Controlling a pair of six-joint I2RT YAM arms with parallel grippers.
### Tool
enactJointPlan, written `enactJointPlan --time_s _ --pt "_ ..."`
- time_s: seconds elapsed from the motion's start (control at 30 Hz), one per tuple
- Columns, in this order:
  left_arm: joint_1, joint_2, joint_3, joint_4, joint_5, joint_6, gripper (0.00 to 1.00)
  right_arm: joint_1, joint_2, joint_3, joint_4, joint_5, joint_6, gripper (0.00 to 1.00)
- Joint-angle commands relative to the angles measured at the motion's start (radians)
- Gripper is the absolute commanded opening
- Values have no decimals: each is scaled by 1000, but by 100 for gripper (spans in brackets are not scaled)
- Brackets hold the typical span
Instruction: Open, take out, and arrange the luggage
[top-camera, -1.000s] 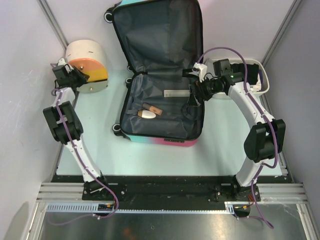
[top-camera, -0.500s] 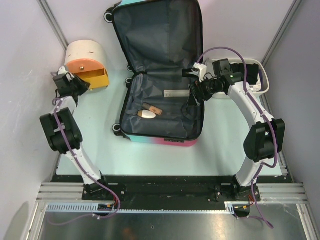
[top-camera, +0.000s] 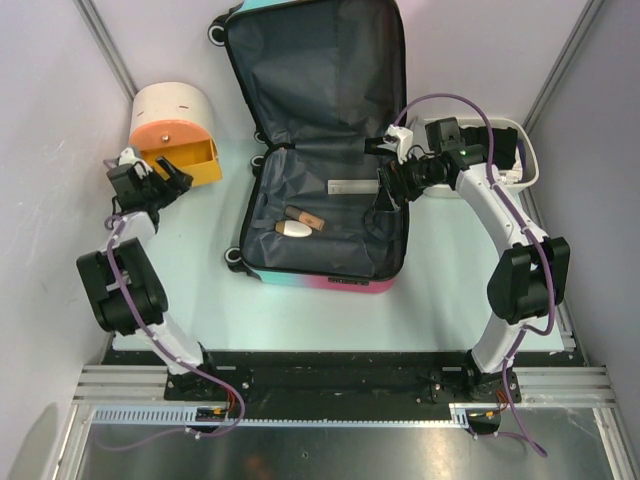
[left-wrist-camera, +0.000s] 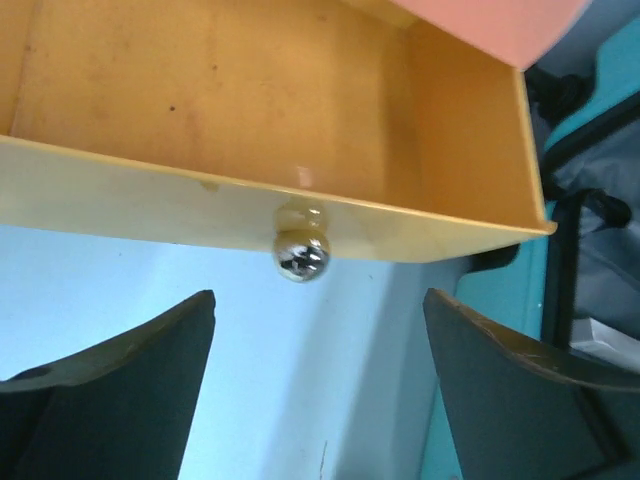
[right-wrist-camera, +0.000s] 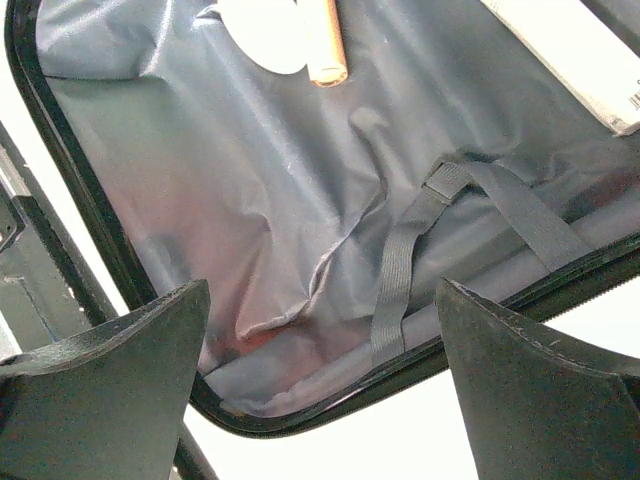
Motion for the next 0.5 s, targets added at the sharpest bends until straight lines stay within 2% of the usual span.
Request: enactJointPlan --time_s 0.0,0.03,0.13,0.17,0.2,0.23,0.27,0.33,0.37,0.47 --pt "1 -177 -30 18 88 111 93 5 15 40 37 -28 8 100" --pt "-2 -227 -31 6 180 154 95 6 15 43 38 -26 9 100" --pt "-37 -301 -28 -96 308 394 97 6 19 46 43 -26 8 100" --pt "-50 -347 -28 -147 405 533 97 8 24 47 45 -26 8 100" --pt "-67 -366 -30 -202 432 603 97 8 24 49 45 -22 8 100" --pt "-121 -378 -16 -250 438 675 97 8 27 50 46 -19 6 100" --pt "-157 -386 -2 -352 432 829 97 7 27 49 46 -14 6 100" --pt "-273 -378 34 -454 417 989 97 5 27 46 46 -6 9 100" --pt "-310 -374 33 -494 405 1118 98 5 27 43 48 -3 17 100" --pt "-451 -351 10 -502 354 1324 97 0 13 25 64 10 43 100"
